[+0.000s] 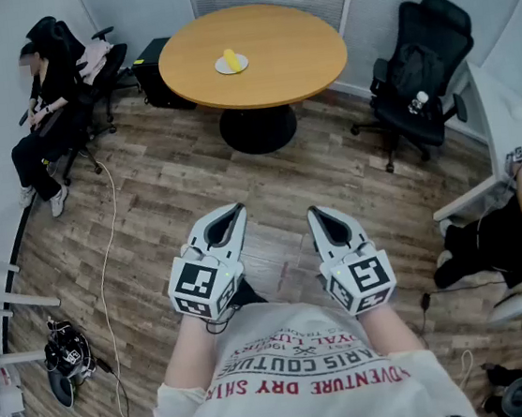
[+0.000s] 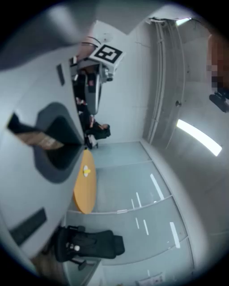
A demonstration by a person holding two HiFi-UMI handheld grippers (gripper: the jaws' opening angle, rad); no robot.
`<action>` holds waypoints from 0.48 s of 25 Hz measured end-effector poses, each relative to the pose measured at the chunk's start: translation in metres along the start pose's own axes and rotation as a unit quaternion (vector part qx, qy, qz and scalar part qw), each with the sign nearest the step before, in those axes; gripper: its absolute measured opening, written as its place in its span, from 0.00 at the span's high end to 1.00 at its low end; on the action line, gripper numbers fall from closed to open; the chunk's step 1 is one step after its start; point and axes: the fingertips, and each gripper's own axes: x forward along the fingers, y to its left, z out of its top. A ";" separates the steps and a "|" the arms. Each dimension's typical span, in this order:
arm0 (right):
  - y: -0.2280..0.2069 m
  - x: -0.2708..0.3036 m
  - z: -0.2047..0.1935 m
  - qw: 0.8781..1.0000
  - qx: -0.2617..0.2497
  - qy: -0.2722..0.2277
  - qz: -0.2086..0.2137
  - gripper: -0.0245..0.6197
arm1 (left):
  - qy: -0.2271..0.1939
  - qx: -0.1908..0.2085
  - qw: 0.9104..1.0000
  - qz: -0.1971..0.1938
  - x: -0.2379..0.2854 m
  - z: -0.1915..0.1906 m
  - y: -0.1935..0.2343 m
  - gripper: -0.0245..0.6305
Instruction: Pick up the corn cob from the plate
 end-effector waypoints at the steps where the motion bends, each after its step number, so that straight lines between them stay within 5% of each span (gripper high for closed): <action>1: 0.001 0.001 -0.001 1.000 0.000 0.001 0.000 0.92 | 0.000 -0.002 1.000 0.001 -0.001 -0.001 0.002 0.92; 12: 0.003 0.003 -0.006 1.000 0.006 0.004 -0.004 0.92 | -0.003 -0.010 1.000 -0.004 -0.002 -0.001 0.004 0.92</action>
